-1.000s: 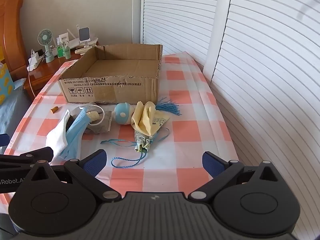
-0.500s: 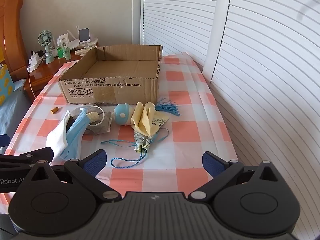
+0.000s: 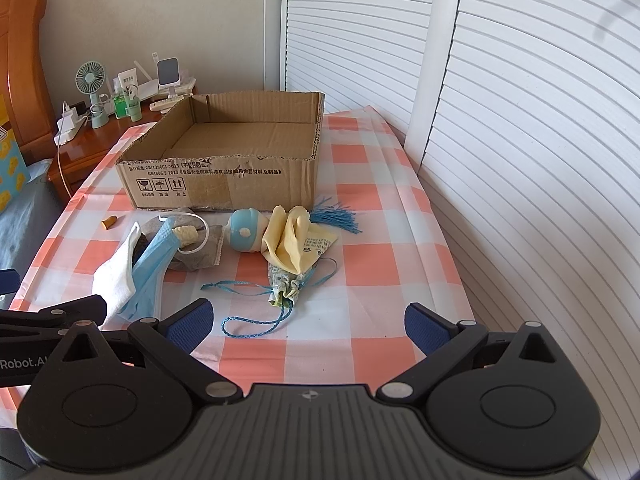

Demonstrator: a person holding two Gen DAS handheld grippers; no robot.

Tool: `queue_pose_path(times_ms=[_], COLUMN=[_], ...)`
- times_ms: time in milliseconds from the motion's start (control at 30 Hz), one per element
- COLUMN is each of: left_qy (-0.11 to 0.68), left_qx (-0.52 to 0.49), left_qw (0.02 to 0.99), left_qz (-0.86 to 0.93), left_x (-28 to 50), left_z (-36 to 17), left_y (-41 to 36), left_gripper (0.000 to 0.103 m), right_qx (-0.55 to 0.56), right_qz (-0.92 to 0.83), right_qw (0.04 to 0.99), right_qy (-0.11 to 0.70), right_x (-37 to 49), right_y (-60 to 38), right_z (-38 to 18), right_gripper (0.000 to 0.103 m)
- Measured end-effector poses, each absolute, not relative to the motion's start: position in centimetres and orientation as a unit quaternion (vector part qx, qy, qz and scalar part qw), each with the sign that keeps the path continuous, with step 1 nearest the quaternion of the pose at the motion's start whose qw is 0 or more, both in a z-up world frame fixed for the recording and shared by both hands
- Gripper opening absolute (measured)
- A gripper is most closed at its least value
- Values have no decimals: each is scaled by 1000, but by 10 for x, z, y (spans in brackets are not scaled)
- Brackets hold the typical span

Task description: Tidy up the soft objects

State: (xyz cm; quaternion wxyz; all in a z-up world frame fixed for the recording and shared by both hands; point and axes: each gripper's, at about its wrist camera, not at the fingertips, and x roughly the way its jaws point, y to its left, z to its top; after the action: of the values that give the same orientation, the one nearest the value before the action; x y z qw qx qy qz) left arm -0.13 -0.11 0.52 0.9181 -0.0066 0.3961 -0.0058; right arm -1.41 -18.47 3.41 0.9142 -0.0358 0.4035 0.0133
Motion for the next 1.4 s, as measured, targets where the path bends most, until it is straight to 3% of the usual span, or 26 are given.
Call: queue_pose_path(times_ms=[1400], left_qy=[393], left_qx=[-1], left_qw=[919], left_qz=[-21], left_x=[2], left_z=[7], left_y=[-4], left_gripper=[102], right_qx=[-43], right_qz=[12], right_qw=[915], right_qy=[401], right_x=[-12], right_y=[-186], right_z=[34], right_gripper=[103])
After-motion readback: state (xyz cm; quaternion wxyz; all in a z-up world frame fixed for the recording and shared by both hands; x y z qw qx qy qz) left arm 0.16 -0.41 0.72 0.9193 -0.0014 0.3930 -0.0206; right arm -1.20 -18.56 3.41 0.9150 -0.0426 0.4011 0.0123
